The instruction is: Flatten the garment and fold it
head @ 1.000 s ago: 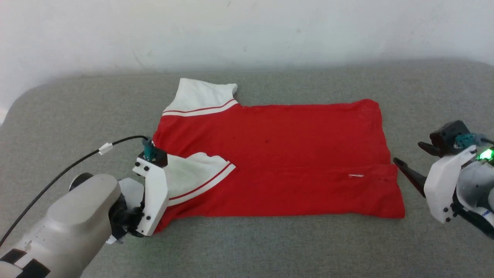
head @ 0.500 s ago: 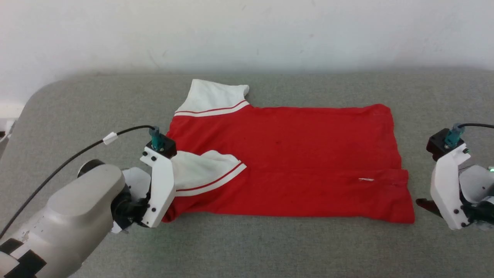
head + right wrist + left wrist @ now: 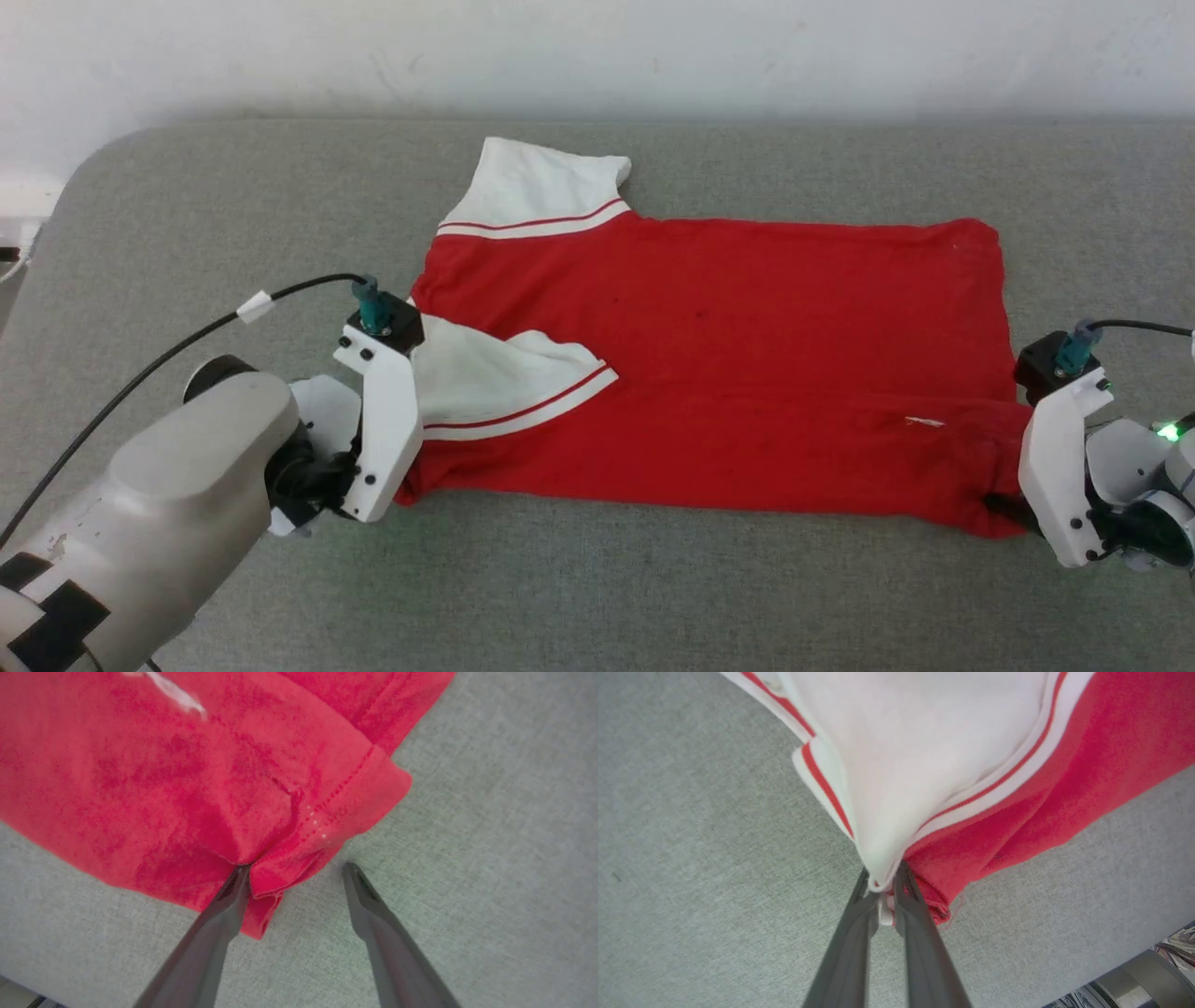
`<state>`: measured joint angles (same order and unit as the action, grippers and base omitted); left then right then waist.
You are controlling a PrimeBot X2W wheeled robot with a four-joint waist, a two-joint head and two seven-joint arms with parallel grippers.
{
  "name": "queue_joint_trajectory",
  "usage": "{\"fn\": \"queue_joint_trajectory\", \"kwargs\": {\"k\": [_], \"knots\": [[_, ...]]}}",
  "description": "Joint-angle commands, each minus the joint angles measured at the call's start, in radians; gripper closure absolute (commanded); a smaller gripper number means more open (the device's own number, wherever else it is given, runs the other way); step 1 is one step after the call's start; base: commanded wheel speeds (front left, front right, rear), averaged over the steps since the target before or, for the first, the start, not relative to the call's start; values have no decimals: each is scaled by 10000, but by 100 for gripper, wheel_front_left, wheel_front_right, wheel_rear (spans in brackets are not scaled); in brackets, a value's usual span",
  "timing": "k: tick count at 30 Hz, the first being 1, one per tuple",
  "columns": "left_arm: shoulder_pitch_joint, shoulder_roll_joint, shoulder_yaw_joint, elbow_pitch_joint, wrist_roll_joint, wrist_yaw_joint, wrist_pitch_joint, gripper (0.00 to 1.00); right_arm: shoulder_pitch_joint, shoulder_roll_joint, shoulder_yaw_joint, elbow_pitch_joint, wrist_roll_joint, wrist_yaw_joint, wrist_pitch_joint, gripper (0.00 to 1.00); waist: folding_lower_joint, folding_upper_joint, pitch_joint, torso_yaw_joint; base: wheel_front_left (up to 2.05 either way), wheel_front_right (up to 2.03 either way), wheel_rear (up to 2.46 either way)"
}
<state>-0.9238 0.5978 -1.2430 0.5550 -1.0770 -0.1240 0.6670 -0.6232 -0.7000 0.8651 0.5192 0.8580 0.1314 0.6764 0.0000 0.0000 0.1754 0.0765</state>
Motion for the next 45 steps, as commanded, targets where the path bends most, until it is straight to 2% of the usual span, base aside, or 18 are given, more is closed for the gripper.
{"fn": "queue_joint_trajectory", "kwargs": {"k": [1, 7, 13, 22, 28, 31, 34, 42, 43, 44, 45], "knots": [[-12, -15, -76, 86, -134, -67, -90, 100, 257, 346, 344, 99, 161, -7, -187, 100, 0, 0, -88, -42, 0, 0, 0], [283, 130, -136, 217, -536, -67, -421, 100, -78, -124, 501, -239, 335, -7, -952, 100, 0, 0, -666, -201, 0, 0, 0], [511, 563, -159, -124, -1029, -67, -655, 100, -74, -971, 645, -1274, 662, -7, -1542, 100, 0, 0, -1414, -255, 0, 0, 0], [1587, 1944, -302, -2177, -1062, -67, -463, 100, 1154, -2413, 678, -3170, 1189, -7, -1720, 100, 0, 0, -2290, -193, 0, 0, 0], [2790, 2428, -332, -3326, -1240, 22, -623, 100, 2675, -3080, 484, -3705, 1515, -7, -1719, 100, 0, 0, -2473, -119, 0, 0, 0], [3196, 2349, -339, -3253, -1268, 192, -689, 100, 3236, -3025, 481, -3558, 1443, -7, -1623, 100, 0, 0, -2426, -110, 0, 0, 0], [3465, 1983, -341, -2823, -1397, 348, -780, 100, 3577, -2576, 437, -3121, 1417, -7, -1590, 100, 0, 0, -2324, -140, 0, 0, 0], [3741, 1229, -341, -1385, -1500, 250, -983, 100, 3749, -1438, 536, -2038, 907, -7, -1749, 100, 0, 0, -2117, -227, 0, 0, 0], [3744, 1180, -322, -1289, -1478, 233, -1099, 61, 3757, -1372, 502, -1969, 899, -7, -1856, 94, 0, 0, -2114, -231, 0, 0, 0], [3723, 1157, -303, -1252, -1391, 209, -1289, 0, 3739, -1334, 440, -1927, 847, -7, -2021, 80, 0, 0, -2119, -240, 0, 0, 0], [3721, 1168, -278, -1229, -1358, 188, -1424, 0, 3715, -1308, 363, -1908, 790, -7, -2207, 0, 0, 0, -2129, -248, 0, 0, 0]]}}
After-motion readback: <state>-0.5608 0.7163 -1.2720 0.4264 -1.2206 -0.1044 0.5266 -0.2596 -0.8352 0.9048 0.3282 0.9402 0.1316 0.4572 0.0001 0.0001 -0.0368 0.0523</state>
